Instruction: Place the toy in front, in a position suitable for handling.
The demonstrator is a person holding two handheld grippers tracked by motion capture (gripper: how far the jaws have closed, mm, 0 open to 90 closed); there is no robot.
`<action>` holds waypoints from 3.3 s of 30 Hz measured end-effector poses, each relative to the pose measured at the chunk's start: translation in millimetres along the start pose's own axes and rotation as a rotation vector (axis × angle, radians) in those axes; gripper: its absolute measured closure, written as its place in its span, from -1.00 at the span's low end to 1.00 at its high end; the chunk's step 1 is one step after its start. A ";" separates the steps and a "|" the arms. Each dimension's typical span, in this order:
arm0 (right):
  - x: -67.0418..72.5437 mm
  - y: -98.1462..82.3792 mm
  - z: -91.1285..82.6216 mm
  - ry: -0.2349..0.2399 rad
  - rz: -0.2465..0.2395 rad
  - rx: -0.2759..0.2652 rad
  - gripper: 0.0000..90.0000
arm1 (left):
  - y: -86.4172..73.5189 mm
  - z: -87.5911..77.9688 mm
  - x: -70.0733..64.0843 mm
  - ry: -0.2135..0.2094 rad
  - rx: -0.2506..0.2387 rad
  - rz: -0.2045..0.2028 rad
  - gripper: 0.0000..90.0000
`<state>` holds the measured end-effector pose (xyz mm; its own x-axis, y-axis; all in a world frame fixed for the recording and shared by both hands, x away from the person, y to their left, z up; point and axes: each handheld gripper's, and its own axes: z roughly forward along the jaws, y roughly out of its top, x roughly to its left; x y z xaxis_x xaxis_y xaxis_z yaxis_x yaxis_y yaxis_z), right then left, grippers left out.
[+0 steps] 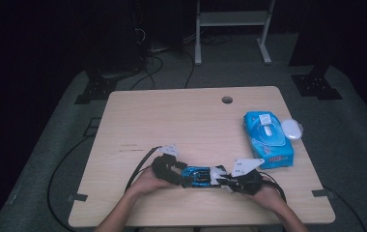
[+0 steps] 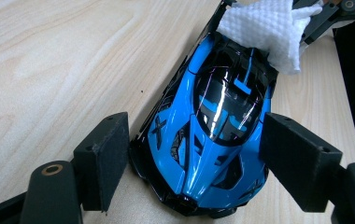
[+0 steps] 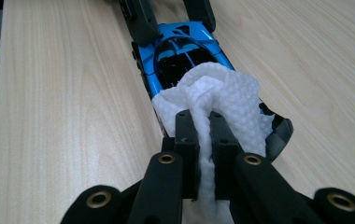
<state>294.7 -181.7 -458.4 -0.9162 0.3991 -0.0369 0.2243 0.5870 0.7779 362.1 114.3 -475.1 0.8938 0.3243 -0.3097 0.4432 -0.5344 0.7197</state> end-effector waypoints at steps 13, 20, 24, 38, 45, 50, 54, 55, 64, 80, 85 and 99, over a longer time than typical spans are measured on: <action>-3.1 4.4 0.2 0.016 0.038 0.030 0.86 | -0.1 0.6 -1.1 0.008 -0.012 -0.008 -0.38; -7.2 8.0 -1.0 -0.005 0.059 0.036 0.86 | 0.5 0.3 -4.3 0.041 -0.021 0.028 -0.27; -11.1 7.9 -3.6 0.005 0.091 0.025 0.85 | 0.4 0.2 -3.0 0.036 -0.014 0.014 -0.27; -14.8 10.7 0.9 0.063 0.140 0.028 0.84 | -1.9 -4.1 1.8 0.003 0.013 -0.040 -0.47; -14.1 14.1 6.3 0.108 0.164 0.041 0.83 | -1.4 -1.2 1.5 -0.002 0.010 -0.045 -0.50; -15.8 12.6 9.0 0.124 0.175 0.051 0.83 | -1.3 -0.6 0.6 -0.002 0.010 -0.046 -0.53; -13.1 11.3 9.0 0.113 0.149 0.044 0.86 | -1.3 0.0 -0.5 0.001 0.010 -0.044 -0.53; -11.6 11.3 8.6 0.107 0.131 0.043 0.87 | -1.5 0.2 -0.7 0.002 0.007 -0.044 -0.53; -2.3 5.2 6.0 0.097 0.062 0.006 0.89 | -1.2 0.4 -2.7 -0.007 0.022 -0.034 -0.55; 8.0 1.0 3.6 0.079 0.028 -0.010 0.89 | -6.9 -1.1 -4.1 -0.076 0.005 -0.039 -0.27; 10.8 0.5 3.0 0.070 0.017 -0.011 0.89 | -7.5 -2.9 -1.2 -0.099 -0.001 -0.064 -0.12; 13.5 0.3 2.4 0.061 0.004 -0.008 0.89 | -9.3 -4.9 2.5 -0.128 -0.042 -0.098 -0.05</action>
<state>283.1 -174.5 -460.1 -0.9341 0.3571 0.0042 0.2253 0.5802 0.7827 359.8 123.9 -479.5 0.8490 0.2701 -0.4542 0.5279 -0.4709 0.7068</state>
